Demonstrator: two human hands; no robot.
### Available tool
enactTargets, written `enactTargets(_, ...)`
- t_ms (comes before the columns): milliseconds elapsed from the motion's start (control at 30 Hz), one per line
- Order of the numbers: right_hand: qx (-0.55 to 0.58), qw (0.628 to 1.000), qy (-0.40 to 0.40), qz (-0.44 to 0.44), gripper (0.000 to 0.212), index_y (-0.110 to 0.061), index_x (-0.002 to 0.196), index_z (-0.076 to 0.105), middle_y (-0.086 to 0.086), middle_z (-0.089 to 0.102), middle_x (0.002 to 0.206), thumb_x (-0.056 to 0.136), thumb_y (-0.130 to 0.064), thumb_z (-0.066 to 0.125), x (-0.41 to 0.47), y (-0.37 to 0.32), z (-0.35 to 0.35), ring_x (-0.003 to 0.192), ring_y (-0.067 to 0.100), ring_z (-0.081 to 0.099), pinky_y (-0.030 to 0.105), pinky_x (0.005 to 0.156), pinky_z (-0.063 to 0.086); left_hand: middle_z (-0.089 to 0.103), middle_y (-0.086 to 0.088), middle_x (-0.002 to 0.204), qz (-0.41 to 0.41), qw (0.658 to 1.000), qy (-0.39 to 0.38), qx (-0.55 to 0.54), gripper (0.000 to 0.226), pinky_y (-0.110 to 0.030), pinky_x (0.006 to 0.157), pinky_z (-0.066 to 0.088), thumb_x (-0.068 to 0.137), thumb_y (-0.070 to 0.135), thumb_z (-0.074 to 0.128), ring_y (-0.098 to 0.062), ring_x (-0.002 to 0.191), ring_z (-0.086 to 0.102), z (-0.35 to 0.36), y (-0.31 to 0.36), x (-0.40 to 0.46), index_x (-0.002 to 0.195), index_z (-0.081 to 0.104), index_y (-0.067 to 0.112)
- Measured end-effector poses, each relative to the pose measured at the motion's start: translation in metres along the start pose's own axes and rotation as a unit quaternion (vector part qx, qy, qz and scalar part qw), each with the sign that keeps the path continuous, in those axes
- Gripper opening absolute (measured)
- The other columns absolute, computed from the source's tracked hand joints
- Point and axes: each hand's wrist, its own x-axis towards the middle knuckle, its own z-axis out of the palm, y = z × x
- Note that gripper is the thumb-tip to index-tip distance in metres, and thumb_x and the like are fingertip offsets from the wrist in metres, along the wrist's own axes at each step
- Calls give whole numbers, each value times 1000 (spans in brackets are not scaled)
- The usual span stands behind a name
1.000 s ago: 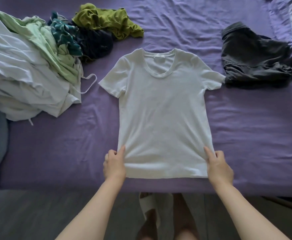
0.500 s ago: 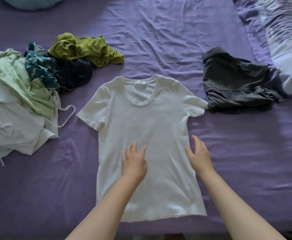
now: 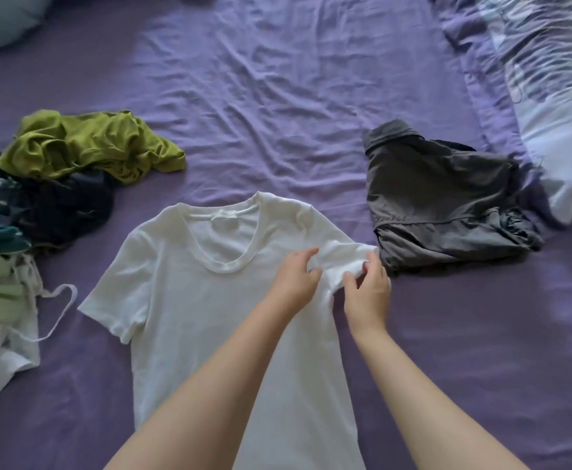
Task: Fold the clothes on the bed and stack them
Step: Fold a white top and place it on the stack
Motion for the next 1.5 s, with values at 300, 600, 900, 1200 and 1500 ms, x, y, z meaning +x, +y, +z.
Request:
enactTargets(300, -224, 847, -118, -467, 47, -14, 119, 66, 9, 66, 118, 74, -3, 57, -19, -2, 5, 94, 26, 67, 31, 62, 54, 62, -3, 110, -179, 938, -14, -295, 51, -29, 74, 46, 94, 59, 39, -18, 99, 57, -51, 4, 41, 116, 58, 17)
enactTargets(600, -220, 926, -64, -300, 43, -11, 98, 70, 6, 67, 94, 58, -5, 83, -14, 2, 24, 82, 29, 64, 33, 65, 49, 64, 2, 105, -7, 992, -5, 128, 37, -35, 88, 50, 80, 42, 71, -18, 99, 60, -36, 4, 71, 109, 61, 21)
enactTargets(900, -220, 916, -111, -318, 29, -8, 73, 56, 7, 58, 82, 60, 7, 78, -16, 13, 14, 70, 29, 56, 29, 49, 36, 62, -5, 100, 74, 975, 32, 208, 20, -33, 68, 40, 96, 34, 51, -27, 94, 55, -48, -8, 74, 103, 58, 16)
enactTargets(1200, -226, 914, -87, -326, 22, -15, 88, 69, 3, 66, 103, 80, -19, 49, -23, -2, 19, 101, 26, 60, 34, 77, 44, 52, -4, 116, 127, 918, 132, 351, 39, -35, 80, 36, 89, 40, 60, -25, 109, 48, -58, -39, 61, 119, 53, 17)
enactTargets(1500, -317, 881, -156, -313, 49, -10, 107, 69, 14, 64, 120, 60, -9, 82, -43, -53, 57, 118, 37, 56, 54, 95, 44, 35, -2, 144, 20, 936, 186, 298, 47, -33, 104, 26, 91, 24, 52, -23, 131, 31, -125, -123, -1, 137, 43, 23)
